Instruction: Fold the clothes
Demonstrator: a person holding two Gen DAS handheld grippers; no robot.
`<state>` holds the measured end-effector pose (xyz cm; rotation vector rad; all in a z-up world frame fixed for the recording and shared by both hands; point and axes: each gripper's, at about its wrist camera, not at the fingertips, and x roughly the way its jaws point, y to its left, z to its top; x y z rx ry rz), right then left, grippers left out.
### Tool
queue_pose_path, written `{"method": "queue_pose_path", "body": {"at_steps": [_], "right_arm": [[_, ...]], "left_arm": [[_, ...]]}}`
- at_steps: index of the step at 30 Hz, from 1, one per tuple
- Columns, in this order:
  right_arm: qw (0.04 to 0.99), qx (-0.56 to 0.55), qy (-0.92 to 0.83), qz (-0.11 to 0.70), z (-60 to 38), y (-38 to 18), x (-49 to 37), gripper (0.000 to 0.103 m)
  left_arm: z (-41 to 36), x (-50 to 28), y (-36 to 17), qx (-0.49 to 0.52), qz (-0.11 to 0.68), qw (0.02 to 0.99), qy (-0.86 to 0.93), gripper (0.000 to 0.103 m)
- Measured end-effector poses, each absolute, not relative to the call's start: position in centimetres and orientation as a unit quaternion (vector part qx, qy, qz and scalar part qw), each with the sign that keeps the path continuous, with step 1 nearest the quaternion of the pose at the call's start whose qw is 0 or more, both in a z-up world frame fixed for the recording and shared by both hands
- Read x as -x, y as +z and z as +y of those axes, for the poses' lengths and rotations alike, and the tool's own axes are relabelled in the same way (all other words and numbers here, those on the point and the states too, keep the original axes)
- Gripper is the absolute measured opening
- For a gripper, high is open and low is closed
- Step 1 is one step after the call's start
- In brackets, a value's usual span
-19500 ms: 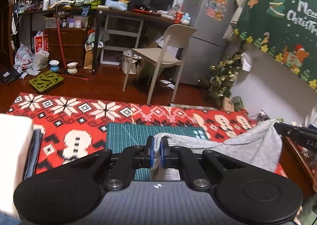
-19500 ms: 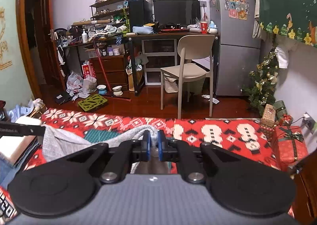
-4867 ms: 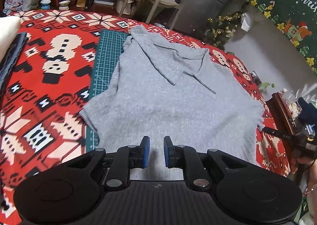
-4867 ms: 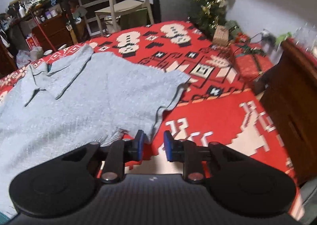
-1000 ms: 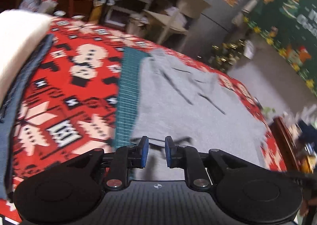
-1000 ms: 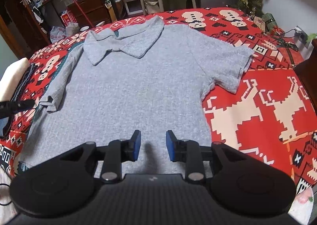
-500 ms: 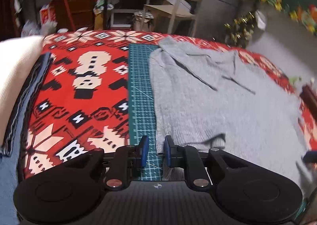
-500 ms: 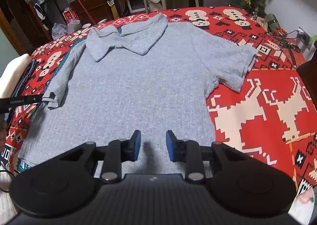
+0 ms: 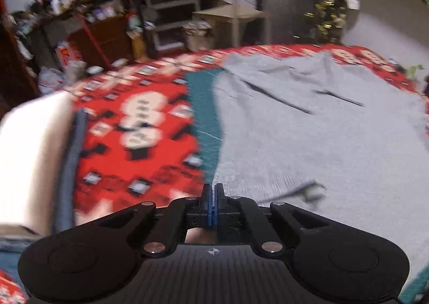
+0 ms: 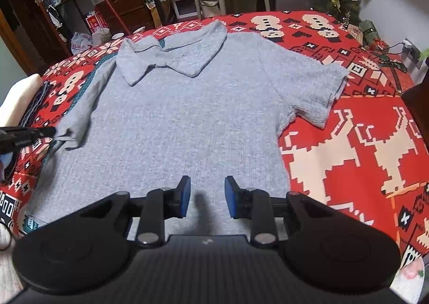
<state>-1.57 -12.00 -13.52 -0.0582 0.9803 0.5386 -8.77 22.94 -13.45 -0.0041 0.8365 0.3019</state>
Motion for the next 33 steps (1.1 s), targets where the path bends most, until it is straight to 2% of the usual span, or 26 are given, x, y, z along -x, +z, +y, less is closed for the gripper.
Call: {"method": "queue_pose_path", "body": {"at_steps": [12,23,29,31,33], "right_arm": [[0.846,0.026,0.252,0.468,-11.9,-13.7,0.9,0.030],[0.847,0.025,0.244,0.471,-12.0,-14.0,0.0,0.030],[0.847,0.021,0.250,0.469,-11.8,-14.1,-0.8,0.031],[0.848,0.019,0.251,0.466,-11.9,-13.9,-1.4,0.031],[0.850,0.015,0.252,0.461,-12.0,-13.6,-2.5,0.031]], "left_arm": [[29.9,5.0,-11.2,-0.115,0.366,0.888,0.253,0.002],[32.3,3.3,-14.8,-0.075,0.447,0.861,0.231,0.003],[32.9,4.4,-13.3,-0.009,0.424,0.879,0.218,0.012],[33.0,4.4,-12.3,-0.002,0.405,0.890,0.208,0.025],[32.9,4.1,-11.3,0.008,0.386,0.903,0.189,0.029]]}}
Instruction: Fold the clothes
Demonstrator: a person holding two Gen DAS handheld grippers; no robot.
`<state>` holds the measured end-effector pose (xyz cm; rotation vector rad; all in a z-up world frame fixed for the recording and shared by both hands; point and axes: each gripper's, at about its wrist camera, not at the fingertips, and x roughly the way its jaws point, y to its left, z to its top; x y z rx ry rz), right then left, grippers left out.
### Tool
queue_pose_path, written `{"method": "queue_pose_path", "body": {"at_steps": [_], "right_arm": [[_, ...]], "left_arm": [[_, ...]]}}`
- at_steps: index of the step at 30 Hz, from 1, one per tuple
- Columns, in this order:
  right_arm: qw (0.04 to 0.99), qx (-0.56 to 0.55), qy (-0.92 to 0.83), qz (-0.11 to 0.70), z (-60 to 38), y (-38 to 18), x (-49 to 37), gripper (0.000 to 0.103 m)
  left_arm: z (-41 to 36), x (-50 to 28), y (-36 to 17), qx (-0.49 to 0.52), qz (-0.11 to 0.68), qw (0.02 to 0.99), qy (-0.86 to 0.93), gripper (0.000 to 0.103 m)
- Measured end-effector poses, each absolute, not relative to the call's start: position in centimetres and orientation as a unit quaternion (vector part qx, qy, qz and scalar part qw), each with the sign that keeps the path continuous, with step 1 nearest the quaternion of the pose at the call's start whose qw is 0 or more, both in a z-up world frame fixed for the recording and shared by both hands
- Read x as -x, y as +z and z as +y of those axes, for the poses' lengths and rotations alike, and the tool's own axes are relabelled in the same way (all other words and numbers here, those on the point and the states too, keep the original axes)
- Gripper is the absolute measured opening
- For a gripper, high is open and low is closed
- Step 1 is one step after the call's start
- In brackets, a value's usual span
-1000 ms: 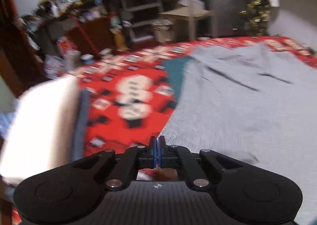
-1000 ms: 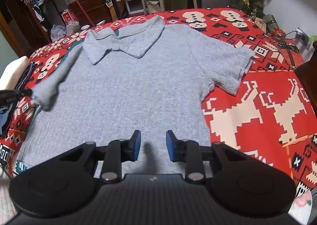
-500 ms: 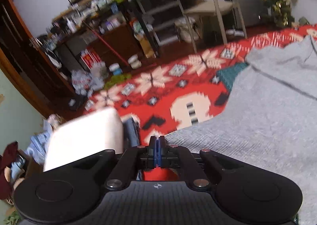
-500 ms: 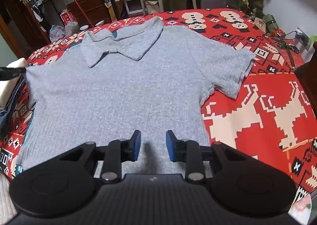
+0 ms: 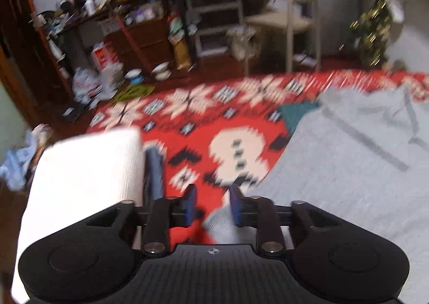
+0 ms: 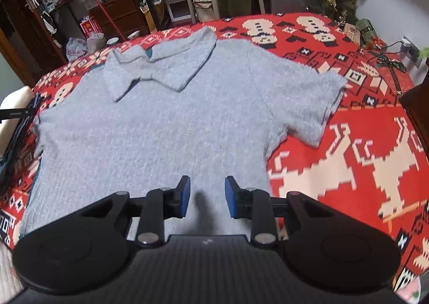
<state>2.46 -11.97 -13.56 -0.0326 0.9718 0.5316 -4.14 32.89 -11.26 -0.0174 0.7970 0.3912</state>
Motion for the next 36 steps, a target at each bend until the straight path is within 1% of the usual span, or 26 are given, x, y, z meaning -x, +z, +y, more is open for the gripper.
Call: {"method": "queue_pose_path", "body": {"at_steps": [6,12,13,14,15,16,20,24,25,26,27,31,35,36], "right_arm": [[0.861,0.030,0.271,0.429,-11.4,-11.7,-7.1,0.036],[0.865,0.068,0.298,0.398,-9.3,-10.0,-14.5,0.034],[0.865,0.078,0.300,0.395,-8.8,-10.1,-15.9,0.033],[0.865,0.088,0.301,0.393,-8.4,-10.2,-17.3,0.026],[0.864,0.098,0.301,0.390,-7.9,-10.3,-18.7,0.024],[0.864,0.109,0.302,0.388,-7.5,-10.4,-20.2,0.020],[0.852,0.159,0.307,0.393,-5.5,-12.8,-24.2,0.018],[0.840,0.153,0.315,0.415,-5.0,-14.7,-26.1,0.018],[0.837,0.152,0.315,0.421,-4.9,-15.2,-26.3,0.016],[0.834,0.152,0.316,0.426,-4.9,-15.6,-26.4,0.010],[0.832,0.153,0.317,0.430,-4.8,-16.0,-26.5,0.009],[0.844,0.147,0.302,0.419,-5.1,-16.1,-26.5,0.006],[0.847,0.131,0.294,0.424,-5.6,-16.2,-27.0,0.007],[0.848,0.130,0.294,0.421,-5.7,-16.1,-26.9,0.007]], "left_arm": [[32.4,0.3,-10.0,0.021,0.372,0.918,0.133,0.031],[31.6,-4.7,-11.0,0.024,0.380,0.921,0.078,0.031],[31.6,-5.4,-11.2,0.023,0.382,0.921,0.071,0.030],[31.6,-6.1,-11.5,0.022,0.384,0.921,0.064,0.029],[31.5,-6.8,-11.8,0.020,0.387,0.920,0.057,0.027],[31.5,-7.3,-12.1,0.017,0.391,0.919,0.051,0.027],[31.3,-9.0,-13.2,0.002,0.406,0.913,0.038,0.024],[31.5,-9.8,-14.3,0.002,0.424,0.905,0.031,0.024],[31.5,-9.9,-14.5,0.002,0.427,0.904,0.028,0.021],[31.5,-9.8,-14.6,0.001,0.426,0.904,0.024,0.018],[31.3,-9.8,-14.6,-0.002,0.423,0.906,0.021,0.005],[30.4,-9.8,-14.7,-0.048,0.411,0.909,0.046,0.004],[31.6,-9.9,-14.7,-0.019,0.412,0.909,0.059,0.005],[31.8,-9.8,-14.6,-0.013,0.412,0.909,0.060,0.008]]}}
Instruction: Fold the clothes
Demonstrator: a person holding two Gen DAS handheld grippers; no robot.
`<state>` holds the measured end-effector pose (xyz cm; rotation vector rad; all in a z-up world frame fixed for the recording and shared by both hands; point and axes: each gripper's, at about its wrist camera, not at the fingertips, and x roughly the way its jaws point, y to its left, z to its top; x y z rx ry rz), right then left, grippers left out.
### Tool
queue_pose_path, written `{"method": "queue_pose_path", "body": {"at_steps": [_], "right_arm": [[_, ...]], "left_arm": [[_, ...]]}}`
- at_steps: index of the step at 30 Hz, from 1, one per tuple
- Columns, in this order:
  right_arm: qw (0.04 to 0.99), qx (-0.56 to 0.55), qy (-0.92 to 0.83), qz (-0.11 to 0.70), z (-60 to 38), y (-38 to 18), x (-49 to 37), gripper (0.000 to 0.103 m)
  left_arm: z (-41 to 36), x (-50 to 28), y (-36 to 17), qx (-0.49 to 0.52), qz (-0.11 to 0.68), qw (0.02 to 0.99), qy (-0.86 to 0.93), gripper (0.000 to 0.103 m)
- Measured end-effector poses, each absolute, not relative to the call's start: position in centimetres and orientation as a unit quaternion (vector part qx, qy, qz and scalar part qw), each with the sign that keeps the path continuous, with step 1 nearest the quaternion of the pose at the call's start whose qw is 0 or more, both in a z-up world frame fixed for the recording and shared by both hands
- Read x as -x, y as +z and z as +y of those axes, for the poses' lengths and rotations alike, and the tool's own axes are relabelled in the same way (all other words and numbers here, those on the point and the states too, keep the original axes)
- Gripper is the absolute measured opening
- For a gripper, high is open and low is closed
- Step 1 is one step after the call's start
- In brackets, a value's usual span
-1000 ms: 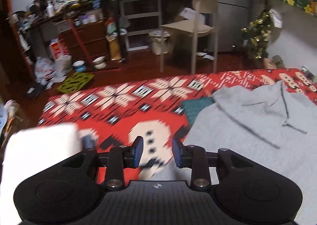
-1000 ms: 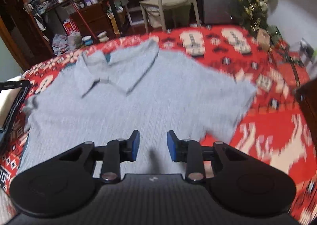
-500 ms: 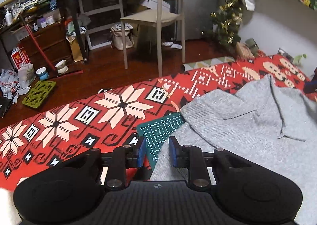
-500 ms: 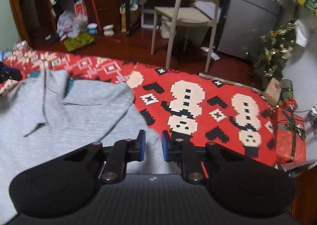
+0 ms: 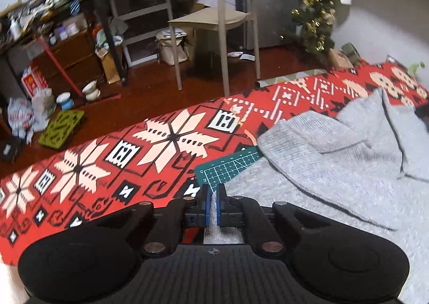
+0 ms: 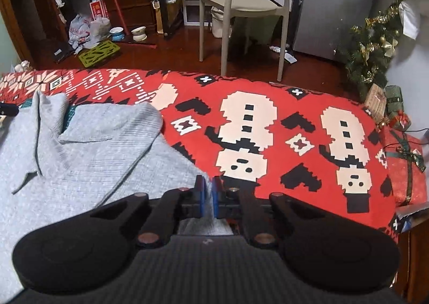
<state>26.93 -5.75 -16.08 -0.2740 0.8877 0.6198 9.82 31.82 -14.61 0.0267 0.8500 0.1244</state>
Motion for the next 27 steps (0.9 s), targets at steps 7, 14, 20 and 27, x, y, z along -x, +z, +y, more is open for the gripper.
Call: {"method": "queue_pose_path", "body": {"at_steps": [7,14,20,27], "right_arm": [[0.857,0.123,0.313,0.391,-6.7,-13.4,-26.0,0.055],[0.844,0.140,0.360,0.372,-5.3,-11.0,-22.3,0.102],[0.811,0.178,0.406,0.382,-2.6,-11.8,-17.9,0.102],[0.802,0.196,0.398,0.399,-1.6,-16.0,-15.5,0.102]], "left_arm": [[31.7,-8.3,-12.5,-0.021,0.382,0.923,0.048,0.043],[28.6,-7.1,-10.3,-0.048,0.371,0.927,-0.009,0.066],[24.1,-5.5,-10.8,-0.055,0.371,0.925,-0.058,0.078],[21.2,-5.2,-14.5,-0.088,0.397,0.911,-0.061,0.081]]}}
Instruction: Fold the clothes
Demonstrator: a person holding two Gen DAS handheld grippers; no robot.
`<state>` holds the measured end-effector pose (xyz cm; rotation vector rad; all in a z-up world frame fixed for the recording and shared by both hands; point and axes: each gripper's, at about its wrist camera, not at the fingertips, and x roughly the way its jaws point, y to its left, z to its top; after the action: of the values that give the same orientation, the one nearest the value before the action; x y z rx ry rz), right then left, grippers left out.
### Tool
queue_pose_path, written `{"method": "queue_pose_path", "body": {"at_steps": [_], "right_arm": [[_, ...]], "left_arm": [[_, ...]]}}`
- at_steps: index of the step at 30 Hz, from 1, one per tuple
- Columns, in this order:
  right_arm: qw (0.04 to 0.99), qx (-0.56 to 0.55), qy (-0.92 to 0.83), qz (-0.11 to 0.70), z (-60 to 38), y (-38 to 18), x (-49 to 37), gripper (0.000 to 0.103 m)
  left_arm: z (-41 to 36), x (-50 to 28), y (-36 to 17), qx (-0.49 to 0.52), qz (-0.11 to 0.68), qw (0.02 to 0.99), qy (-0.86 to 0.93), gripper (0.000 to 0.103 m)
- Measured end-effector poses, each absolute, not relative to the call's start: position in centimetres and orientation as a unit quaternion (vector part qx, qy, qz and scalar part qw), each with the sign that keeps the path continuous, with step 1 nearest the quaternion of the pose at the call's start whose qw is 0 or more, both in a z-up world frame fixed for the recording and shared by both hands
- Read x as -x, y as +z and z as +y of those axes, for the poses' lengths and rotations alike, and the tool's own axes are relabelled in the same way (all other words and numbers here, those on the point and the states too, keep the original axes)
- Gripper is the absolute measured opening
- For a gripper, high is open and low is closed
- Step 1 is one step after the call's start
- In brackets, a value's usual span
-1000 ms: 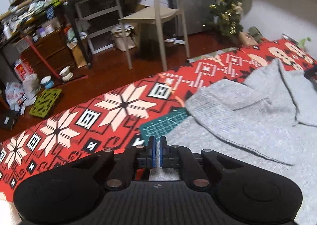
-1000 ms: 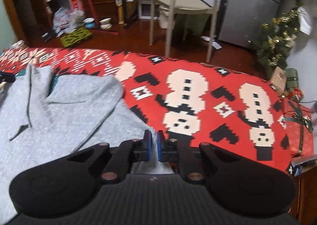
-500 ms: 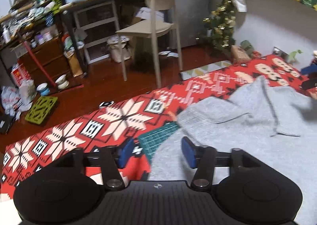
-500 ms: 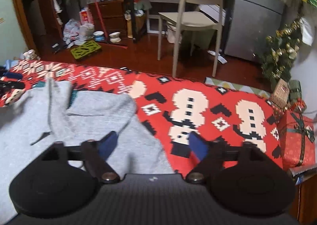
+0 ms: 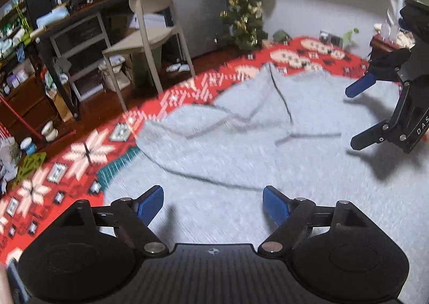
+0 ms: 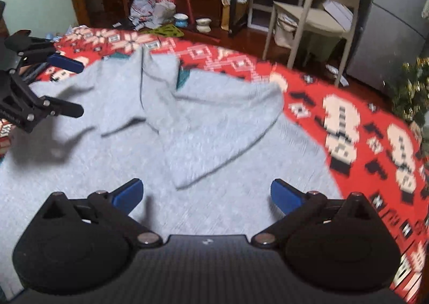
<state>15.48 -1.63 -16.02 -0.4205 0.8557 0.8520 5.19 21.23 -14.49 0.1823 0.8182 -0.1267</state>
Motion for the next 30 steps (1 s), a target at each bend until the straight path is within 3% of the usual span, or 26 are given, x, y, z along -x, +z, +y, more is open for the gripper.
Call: {"method": "queue_pose_path", "body": {"at_steps": [3,8,16,30], "right_arm": [[0.810,0.186,0.389,0.398,-2.1,-17.5,-15.5,0.102],[0.829,0.162,0.386,0.371,-3.0,-18.1,-15.0,0.102],[0.861,0.131,0.372,0.321,-3.8,-18.9,-13.6,0.102],[0.861,0.131,0.376,0.317,-3.9,-18.9,-13.7,0.102]], "left_arm": [[21.6,-5.2,-15.6,-0.061,0.411,0.908,-0.060,0.082],[21.7,-4.5,-16.8,-0.035,0.397,0.915,-0.060,0.103],[21.8,-2.8,-17.8,-0.029,0.334,0.940,-0.056,0.103],[21.8,-2.7,-17.9,-0.031,0.333,0.941,-0.053,0.103]]}}
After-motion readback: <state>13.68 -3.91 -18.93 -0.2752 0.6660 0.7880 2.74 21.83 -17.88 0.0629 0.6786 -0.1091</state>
